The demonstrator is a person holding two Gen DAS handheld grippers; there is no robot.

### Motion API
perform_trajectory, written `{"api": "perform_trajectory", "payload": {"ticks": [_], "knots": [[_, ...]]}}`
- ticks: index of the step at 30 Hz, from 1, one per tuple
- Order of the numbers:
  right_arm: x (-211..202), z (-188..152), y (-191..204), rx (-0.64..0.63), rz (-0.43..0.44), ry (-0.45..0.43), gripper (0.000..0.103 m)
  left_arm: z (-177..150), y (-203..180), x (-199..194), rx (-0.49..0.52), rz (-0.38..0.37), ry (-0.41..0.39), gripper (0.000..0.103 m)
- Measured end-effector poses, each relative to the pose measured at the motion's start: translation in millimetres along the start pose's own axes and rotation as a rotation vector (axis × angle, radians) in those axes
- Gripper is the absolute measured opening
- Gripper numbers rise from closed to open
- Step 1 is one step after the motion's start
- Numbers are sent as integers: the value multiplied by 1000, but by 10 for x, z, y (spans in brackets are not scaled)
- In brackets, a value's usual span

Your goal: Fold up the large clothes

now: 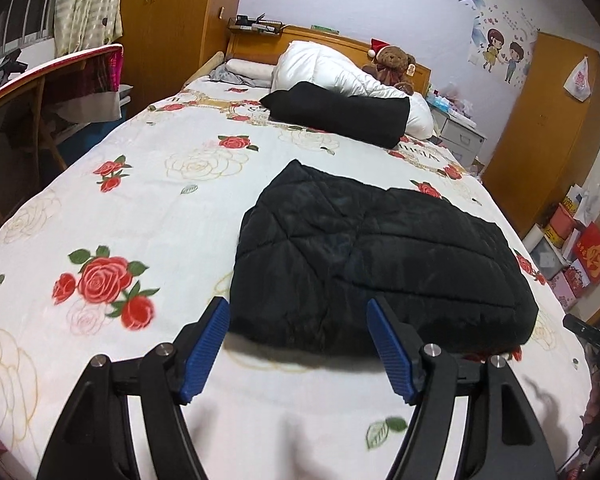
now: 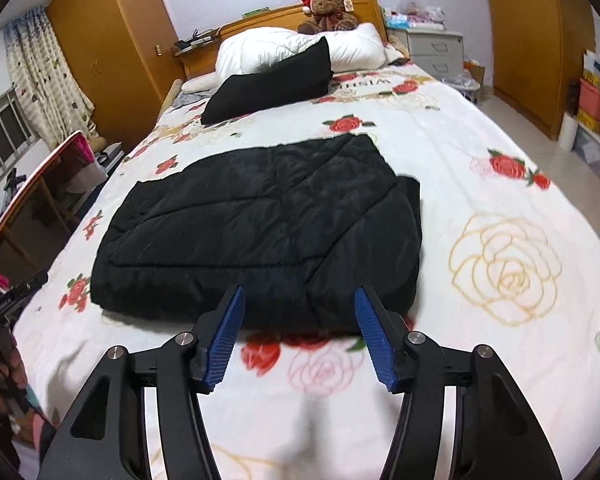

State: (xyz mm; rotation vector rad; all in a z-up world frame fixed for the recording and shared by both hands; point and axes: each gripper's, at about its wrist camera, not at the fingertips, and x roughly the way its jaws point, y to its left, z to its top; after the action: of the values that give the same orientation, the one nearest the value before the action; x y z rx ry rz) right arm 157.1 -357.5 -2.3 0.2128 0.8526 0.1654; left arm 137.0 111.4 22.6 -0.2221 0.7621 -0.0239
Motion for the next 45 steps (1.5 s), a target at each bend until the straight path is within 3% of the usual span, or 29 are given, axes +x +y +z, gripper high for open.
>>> {"api": "perform_trajectory", "payload": {"ticks": [8,23,29,33,35,37,41,45], "knots": [[40,-32,-198,53,13,2,59,28,54,145,16,23,12,73],[875,377,-843,152,20,87,75,453,467,1315,-63,14,127,74],[1238,564,-1085,211,67,114,76,547,563,1757,-103,-33,169,75],[1508,586,-1170,223,103,152,79,524,547,2059,-100,-79,196,88],[1648,572,-1233,244,122,175,88,496,578,2192,-122,-110,213,90],[1736,562,-1281,252,136,185,90,459,611,2292,-146,-157,228,92],[1824,534,-1315,254,167,185,90,395,678,2407,-186,-218,248,95],[1860,519,-1327,256,187,177,85,400,572,2422,-137,-205,248,93]]}}
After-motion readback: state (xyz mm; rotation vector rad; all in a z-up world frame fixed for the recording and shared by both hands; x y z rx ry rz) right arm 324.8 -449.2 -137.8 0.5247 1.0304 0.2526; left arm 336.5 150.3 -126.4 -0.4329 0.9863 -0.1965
